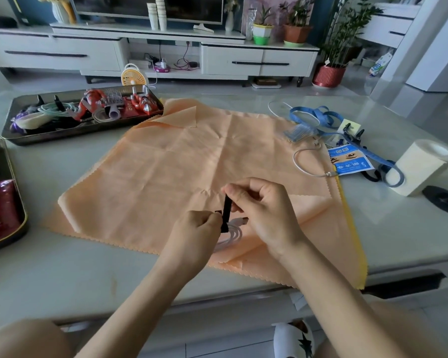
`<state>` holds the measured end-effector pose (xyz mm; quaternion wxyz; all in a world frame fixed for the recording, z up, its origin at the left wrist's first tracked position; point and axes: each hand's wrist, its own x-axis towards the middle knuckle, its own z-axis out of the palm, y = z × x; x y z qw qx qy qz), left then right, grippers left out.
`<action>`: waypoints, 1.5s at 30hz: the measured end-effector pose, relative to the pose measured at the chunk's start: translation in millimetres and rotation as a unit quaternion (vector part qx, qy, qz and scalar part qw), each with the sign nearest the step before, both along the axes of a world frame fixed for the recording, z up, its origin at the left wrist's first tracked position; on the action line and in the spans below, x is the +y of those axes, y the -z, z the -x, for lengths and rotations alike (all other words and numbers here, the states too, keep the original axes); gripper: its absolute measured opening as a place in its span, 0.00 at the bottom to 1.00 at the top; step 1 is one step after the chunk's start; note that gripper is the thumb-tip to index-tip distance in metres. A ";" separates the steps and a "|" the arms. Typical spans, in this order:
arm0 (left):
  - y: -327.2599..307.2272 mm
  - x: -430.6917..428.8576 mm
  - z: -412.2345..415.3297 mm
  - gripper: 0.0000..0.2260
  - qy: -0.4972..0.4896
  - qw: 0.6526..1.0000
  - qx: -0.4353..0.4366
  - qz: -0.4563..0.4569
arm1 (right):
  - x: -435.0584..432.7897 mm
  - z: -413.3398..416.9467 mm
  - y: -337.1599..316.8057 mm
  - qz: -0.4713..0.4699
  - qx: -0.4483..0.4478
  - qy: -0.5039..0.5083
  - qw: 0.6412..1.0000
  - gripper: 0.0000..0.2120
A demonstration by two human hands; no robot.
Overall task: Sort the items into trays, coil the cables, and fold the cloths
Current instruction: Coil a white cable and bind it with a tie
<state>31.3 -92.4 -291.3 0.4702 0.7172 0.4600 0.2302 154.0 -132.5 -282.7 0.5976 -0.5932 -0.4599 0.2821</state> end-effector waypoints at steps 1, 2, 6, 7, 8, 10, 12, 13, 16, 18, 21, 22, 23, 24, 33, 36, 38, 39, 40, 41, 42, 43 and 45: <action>0.9 0.7 -0.1 0.18 -0.001 1.000 -0.002 0.002 | -1.8 1.3 -1.3 -0.013 -0.019 -0.002 1.000 0.08; 1.5 1.3 0.3 0.20 -0.002 1.000 -0.005 0.006 | -3.7 2.5 -2.6 -0.025 -0.034 -0.005 0.999 0.08; 0.3 0.9 0.4 0.20 -0.023 0.998 -0.041 0.046 | -13.3 13.7 -6.4 -0.055 -0.080 -0.023 0.995 0.05; -1.1 0.4 0.8 0.20 -0.035 0.996 -0.063 0.058 | -15.9 17.2 -6.2 -0.062 -0.096 -0.028 0.993 0.04; -2.7 0.9 1.0 0.20 -0.046 0.993 -0.079 0.069 | -18.9 19.9 -5.5 -0.069 -0.113 -0.034 0.991 0.04; -5.6 4.2 3.3 0.19 -0.060 0.989 -0.101 0.091 | -24.6 23.7 -3.4 -0.081 -0.143 -0.047 0.985 0.04; -8.3 7.8 4.5 0.15 -0.062 0.979 -0.139 0.136 | -30.2 25.2 -0.9 -0.082 -0.171 -0.050 0.981 0.05; -9.1 8.8 5.5 0.15 -0.062 0.973 -0.163 0.154 | -31.9 26.2 0.5 -0.075 -0.181 -0.047 0.980 0.05; -6.6 7.1 4.7 0.19 -0.082 0.970 -0.181 0.138 | -32.5 26.4 3.3 -0.019 -0.148 -0.055 0.987 0.03; -6.0 5.8 3.7 0.19 -0.099 0.972 -0.180 0.113 | -30.2 25.5 2.4 0.013 -0.120 -0.074 0.990 0.03; -7.0 7.1 3.8 0.20 -0.100 0.971 -0.185 0.114 | -27.6 20.8 3.0 0.010 -0.212 -0.060 0.975 0.04; -7.5 7.7 4.2 0.20 -0.100 0.971 -0.186 0.114 | -27.3 19.7 3.8 0.005 -0.246 -0.057 0.968 0.05; -7.5 7.6 4.3 0.21 -0.101 0.971 -0.187 0.113 | -27.9 18.6 4.8 0.003 -0.268 -0.057 0.962 0.08; -7.1 7.3 4.5 0.21 -0.101 0.971 -0.186 0.112 | -28.4 17.6 5.3 0.004 -0.277 -0.056 0.959 0.10; -4.0 3.8 3.0 0.18 -0.071 0.984 -0.143 0.082 | -22.4 3.5 -0.8 -0.027 -0.250 -0.031 0.967 0.06; -3.2 1.5 2.4 0.18 -0.062 0.990 -0.119 0.050 | -19.4 -0.1 -2.8 -0.001 -0.239 -0.061 0.969 0.09; -2.3 1.1 1.7 0.18 -0.066 0.992 -0.103 0.027 | -18.0 -1.8 -2.9 0.006 -0.243 -0.074 0.967 0.09; -2.3 0.8 1.3 0.18 -0.067 0.993 -0.098 0.018 | -17.3 -2.4 -2.8 0.008 -0.242 -0.078 0.967 0.09; -2.1 0.6 0.6 0.18 -0.065 0.993 -0.095 0.011 | -16.5 -2.7 -2.6 0.013 -0.239 -0.081 0.968 0.09; -2.0 0.4 0.2 0.18 -0.064 0.993 -0.094 0.006 | -15.6 -3.0 -2.4 0.017 -0.236 -0.083 0.968 0.09; -1.8 0.2 -0.1 0.18 -0.062 0.994 -0.093 0.004 | -14.7 -3.1 -1.7 0.020 -0.237 -0.082 0.968 0.09; -1.8 0.3 -0.3 0.17 -0.061 0.994 -0.092 0.003 | -13.7 -3.1 -0.8 0.020 -0.241 -0.080 0.967 0.08; -1.8 1.2 0.1 0.17 -0.060 0.994 -0.091 0.000 | -12.5 -2.6 1.1 0.015 -0.248 -0.078 0.965 0.08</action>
